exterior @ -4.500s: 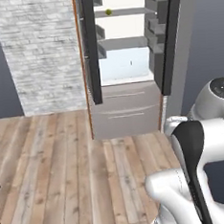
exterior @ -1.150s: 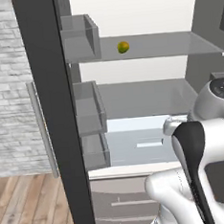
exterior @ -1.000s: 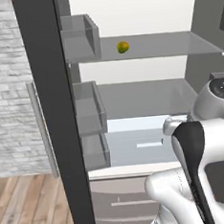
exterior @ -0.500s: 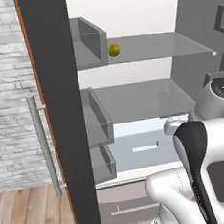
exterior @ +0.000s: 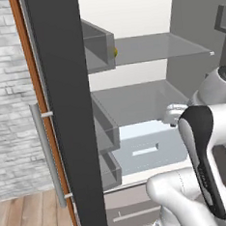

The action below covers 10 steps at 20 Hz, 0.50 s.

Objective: Pick the mango and kiwi from the fridge and place them inside the tupperware on the counter.

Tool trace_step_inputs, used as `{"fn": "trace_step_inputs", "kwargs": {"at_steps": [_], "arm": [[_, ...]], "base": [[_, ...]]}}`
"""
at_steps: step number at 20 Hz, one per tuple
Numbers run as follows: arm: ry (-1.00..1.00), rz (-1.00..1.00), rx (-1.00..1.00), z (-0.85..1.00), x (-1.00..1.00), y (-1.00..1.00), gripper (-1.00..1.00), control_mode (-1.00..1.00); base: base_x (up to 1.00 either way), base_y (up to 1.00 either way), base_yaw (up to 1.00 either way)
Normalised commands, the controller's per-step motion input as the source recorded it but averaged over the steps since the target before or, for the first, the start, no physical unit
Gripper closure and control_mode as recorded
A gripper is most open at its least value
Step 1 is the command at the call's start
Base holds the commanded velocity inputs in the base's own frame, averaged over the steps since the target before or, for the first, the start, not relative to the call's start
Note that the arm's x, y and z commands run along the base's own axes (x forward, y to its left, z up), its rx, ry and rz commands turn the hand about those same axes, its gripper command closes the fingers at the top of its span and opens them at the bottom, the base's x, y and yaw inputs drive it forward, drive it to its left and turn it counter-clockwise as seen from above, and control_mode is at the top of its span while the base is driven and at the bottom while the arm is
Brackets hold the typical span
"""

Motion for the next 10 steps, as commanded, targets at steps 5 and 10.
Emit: {"fn": "trace_step_inputs", "kwargs": {"at_steps": [5,10], "arm": [[0.00,0.22,0.00,0.67,0.80,0.13,-1.00,-1.00],[0.00,0.00,-0.03,0.61,0.80,0.31,-1.00,-1.00]], "base": [[0.00,0.00,0.00],[0.00,0.00,0.00]]}}
